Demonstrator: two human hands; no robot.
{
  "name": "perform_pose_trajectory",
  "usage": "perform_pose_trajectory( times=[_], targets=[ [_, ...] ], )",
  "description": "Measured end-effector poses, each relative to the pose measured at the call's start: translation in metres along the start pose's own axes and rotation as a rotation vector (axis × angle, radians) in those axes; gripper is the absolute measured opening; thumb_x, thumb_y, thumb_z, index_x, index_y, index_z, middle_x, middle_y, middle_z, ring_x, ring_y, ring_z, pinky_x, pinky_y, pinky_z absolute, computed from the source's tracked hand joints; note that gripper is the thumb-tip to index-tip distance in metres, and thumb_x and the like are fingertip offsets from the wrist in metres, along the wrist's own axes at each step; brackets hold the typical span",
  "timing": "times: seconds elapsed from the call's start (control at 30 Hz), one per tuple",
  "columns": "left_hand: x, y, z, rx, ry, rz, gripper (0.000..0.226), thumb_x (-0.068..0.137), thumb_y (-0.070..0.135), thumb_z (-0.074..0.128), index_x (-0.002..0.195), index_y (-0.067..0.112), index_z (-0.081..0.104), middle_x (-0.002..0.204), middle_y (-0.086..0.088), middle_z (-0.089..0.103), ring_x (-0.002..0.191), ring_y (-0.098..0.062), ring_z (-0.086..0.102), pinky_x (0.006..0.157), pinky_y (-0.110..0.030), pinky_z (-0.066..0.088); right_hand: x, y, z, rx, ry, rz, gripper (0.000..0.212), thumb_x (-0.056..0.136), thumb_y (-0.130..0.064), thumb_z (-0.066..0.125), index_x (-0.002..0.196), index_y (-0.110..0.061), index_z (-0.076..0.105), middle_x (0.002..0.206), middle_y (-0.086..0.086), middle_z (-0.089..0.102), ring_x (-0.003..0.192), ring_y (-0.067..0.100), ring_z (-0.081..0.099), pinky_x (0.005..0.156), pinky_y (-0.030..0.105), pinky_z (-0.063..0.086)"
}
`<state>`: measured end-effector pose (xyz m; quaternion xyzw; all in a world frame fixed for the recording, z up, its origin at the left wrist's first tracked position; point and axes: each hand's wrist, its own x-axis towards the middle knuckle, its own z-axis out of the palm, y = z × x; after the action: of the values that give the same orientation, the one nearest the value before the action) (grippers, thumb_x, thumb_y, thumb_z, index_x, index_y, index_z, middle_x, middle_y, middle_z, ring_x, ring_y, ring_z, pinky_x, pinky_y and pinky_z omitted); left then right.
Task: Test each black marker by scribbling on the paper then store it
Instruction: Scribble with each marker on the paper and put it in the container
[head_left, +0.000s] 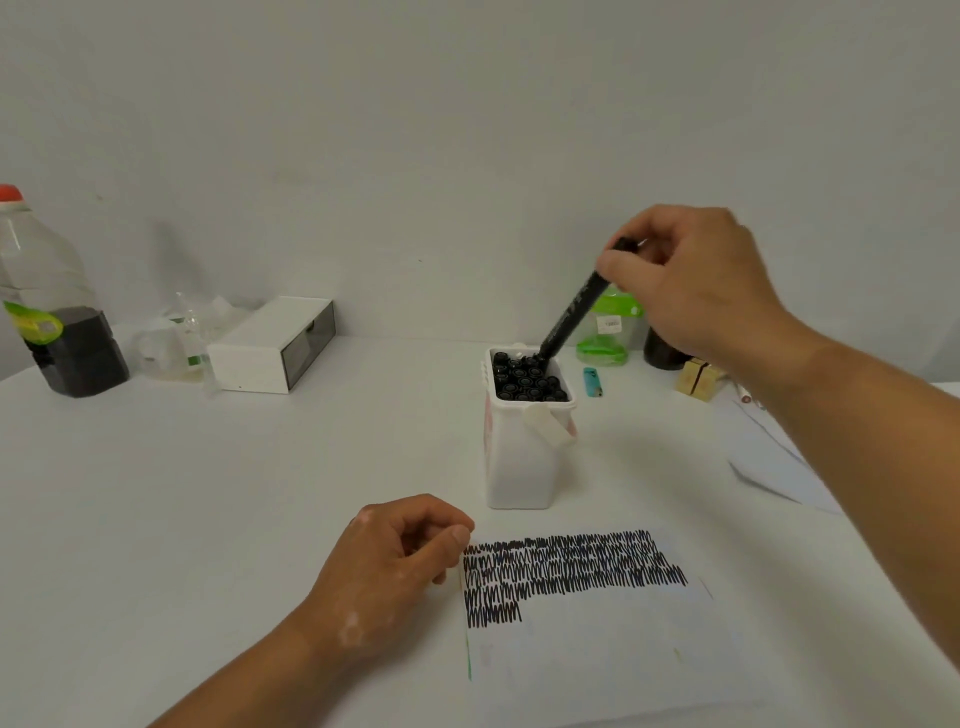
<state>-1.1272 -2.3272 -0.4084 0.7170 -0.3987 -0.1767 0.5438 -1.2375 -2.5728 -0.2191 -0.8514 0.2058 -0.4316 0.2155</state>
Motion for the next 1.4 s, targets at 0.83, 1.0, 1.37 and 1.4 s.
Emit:
perform_pose_trajectory(
  times=[0.83,1.0,1.37,1.4],
  targets=[
    [0.000,0.002,-0.001,0.020,-0.003,-0.004,0.013,0.091,0.024,0.068,0.084,0.033,0.075,0.068,0.003,0.069,0.060,-0.008,0.064,0.061,-0.014,0.050,0.030,0.002,0.050,-0.371,-0.475,-0.060,0.014,0.081,-0.019,0.070,0.090,-0.028,0.064,0.085,-0.006,0.068,0.080,0.007,0.060,0.062,0.023,0.046],
    [0.000,0.002,0.000,0.020,-0.005,-0.013,0.013,0.091,0.024,0.068,0.083,0.032,0.075,0.067,0.004,0.069,0.059,-0.006,0.063,0.060,-0.013,0.049,0.035,0.005,0.041,-0.315,-0.432,0.023,0.012,0.080,-0.022,0.073,0.083,-0.031,0.066,0.089,-0.008,0.068,0.078,0.004,0.060,0.058,0.022,0.042],
    [0.000,0.001,0.001,0.016,-0.008,-0.014,0.011,0.090,0.025,0.069,0.084,0.032,0.075,0.066,0.003,0.069,0.058,-0.006,0.063,0.059,-0.012,0.048,0.020,0.006,0.054,-0.433,-0.518,-0.054,0.013,0.080,-0.018,0.080,0.089,-0.022,0.072,0.089,-0.006,0.070,0.089,0.018,0.062,0.070,0.027,0.050],
    [0.000,0.002,0.001,0.020,-0.008,-0.010,0.011,0.090,0.025,0.069,0.084,0.032,0.075,0.066,0.003,0.069,0.058,-0.006,0.063,0.058,-0.011,0.048,0.019,0.006,0.055,-0.433,-0.507,-0.056,0.014,0.080,-0.019,0.081,0.091,-0.021,0.073,0.088,-0.007,0.070,0.089,0.017,0.062,0.068,0.026,0.048]
  ],
)
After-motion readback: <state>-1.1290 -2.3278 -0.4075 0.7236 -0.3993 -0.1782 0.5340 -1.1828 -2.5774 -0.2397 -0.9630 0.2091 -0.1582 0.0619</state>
